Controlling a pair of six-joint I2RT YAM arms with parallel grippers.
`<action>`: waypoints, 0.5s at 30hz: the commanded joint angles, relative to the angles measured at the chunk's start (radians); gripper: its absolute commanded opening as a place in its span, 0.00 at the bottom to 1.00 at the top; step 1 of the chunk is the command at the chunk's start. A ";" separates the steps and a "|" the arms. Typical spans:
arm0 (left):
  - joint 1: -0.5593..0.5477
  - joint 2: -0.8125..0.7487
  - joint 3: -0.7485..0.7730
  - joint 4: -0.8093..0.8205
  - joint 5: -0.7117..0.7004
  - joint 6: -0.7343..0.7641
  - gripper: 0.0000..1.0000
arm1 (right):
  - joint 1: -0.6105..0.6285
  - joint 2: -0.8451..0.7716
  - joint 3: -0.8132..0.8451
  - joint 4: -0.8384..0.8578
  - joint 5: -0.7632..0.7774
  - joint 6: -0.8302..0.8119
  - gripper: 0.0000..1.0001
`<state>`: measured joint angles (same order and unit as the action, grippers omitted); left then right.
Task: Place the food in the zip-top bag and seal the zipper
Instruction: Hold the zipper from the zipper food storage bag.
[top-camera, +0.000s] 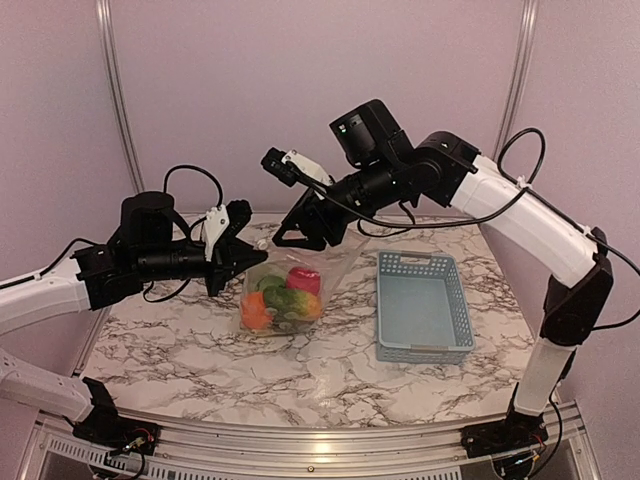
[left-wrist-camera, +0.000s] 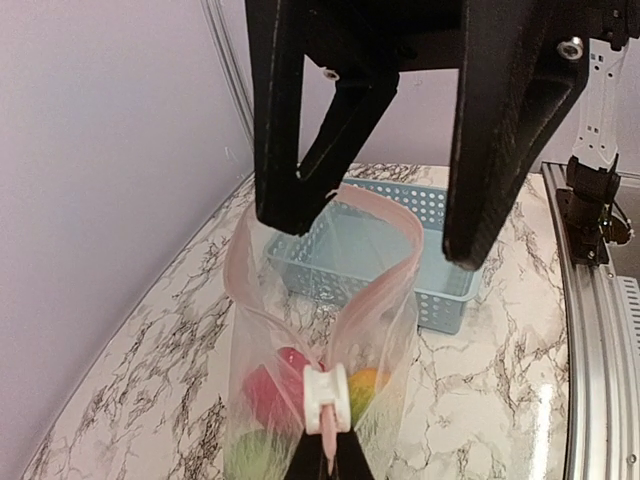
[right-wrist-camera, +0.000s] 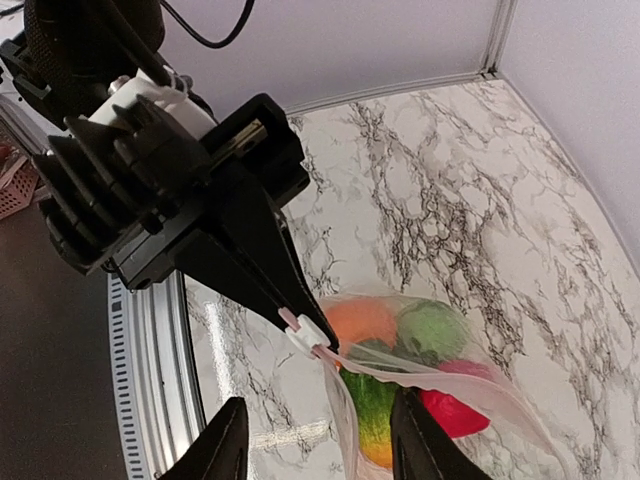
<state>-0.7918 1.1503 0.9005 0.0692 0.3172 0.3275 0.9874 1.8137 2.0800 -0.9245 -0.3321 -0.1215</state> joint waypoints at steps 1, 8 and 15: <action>-0.009 -0.056 0.040 -0.107 0.055 0.056 0.00 | 0.031 -0.001 0.007 0.031 -0.029 -0.038 0.47; -0.009 -0.088 0.045 -0.146 0.104 0.024 0.00 | 0.036 -0.002 -0.037 0.102 -0.114 -0.057 0.54; -0.009 -0.107 0.063 -0.171 0.132 -0.008 0.00 | 0.035 0.017 -0.047 0.132 -0.151 -0.100 0.56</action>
<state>-0.7979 1.0714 0.9157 -0.0753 0.4088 0.3405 1.0153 1.8145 2.0293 -0.8371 -0.4397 -0.1879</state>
